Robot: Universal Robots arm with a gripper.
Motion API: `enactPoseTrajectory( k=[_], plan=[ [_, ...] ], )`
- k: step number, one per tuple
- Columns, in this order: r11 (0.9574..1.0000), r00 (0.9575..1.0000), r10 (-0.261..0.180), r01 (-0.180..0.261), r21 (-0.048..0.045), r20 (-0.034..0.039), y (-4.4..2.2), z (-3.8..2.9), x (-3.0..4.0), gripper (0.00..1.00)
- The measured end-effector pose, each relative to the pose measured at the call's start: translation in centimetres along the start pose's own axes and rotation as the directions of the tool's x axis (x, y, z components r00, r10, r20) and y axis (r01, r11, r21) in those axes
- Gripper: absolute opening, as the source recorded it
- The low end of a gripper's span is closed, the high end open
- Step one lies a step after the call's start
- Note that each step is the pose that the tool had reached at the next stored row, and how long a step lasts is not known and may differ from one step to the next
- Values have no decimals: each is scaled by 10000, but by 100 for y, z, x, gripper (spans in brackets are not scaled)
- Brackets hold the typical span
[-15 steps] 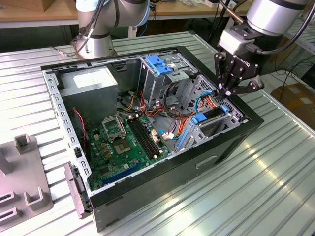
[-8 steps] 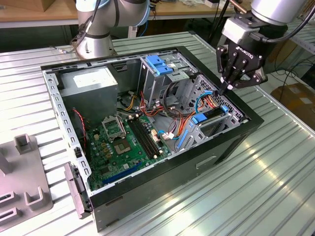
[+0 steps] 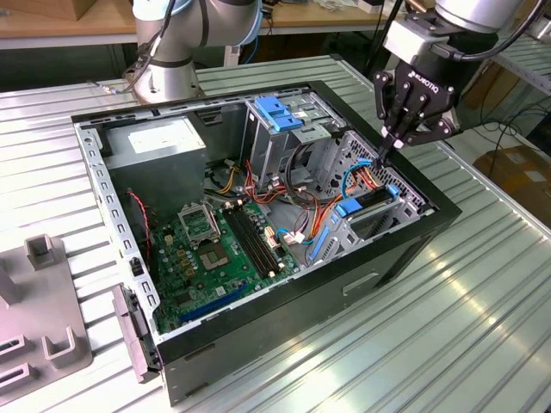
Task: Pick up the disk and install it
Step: 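Insert the second disk wire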
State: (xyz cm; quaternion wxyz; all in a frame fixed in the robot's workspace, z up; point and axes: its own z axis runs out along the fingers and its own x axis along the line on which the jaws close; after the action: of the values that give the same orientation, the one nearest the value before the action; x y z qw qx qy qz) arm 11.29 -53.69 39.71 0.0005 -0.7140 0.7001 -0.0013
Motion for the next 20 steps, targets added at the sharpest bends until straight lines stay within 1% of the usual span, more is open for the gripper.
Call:
enactPoseTrajectory(
  k=[2, 3, 4, 5, 6, 8, 9, 10, 14, 15, 16, 17, 19, 20],
  plan=[
    [10000, 10000, -35, 35, 0, -2, 0, 7, -12, 11],
    [10000, 10000, -76, 76, 0, -8, 0, 12, -28, 11],
    [9999, 9999, -131, 131, 0, -16, -1, 19, -50, 24],
    [9998, 9998, -185, 185, 0, -21, -1, 26, -70, 24],
    [9997, 9997, -234, 234, -1, -48, -1, 36, -86, 24],
    [9996, 9993, -298, 298, -9, -222, -1, 46, -91, 24],
    [9995, 9990, -323, 323, -15, -322, 5, 47, -95, 24],
    [9994, 9988, -345, 345, -15, -343, 21, 47, -97, 24],
    [9992, 9986, -393, 393, -15, -357, 58, 52, -103, 24],
    [9992, 9984, -409, 409, -16, -390, 66, 55, -105, 24],
    [9990, 9979, -440, 440, -21, -467, 70, 62, -112, 24],
    [9988, 9973, -486, 485, -27, -558, 69, 70, -138, 24],
    [9985, 9963, -547, 546, -35, -666, 69, 82, -174, 24],
    [9984, 9960, -565, 564, -37, -689, 70, 88, -182, 24]
  ],
)
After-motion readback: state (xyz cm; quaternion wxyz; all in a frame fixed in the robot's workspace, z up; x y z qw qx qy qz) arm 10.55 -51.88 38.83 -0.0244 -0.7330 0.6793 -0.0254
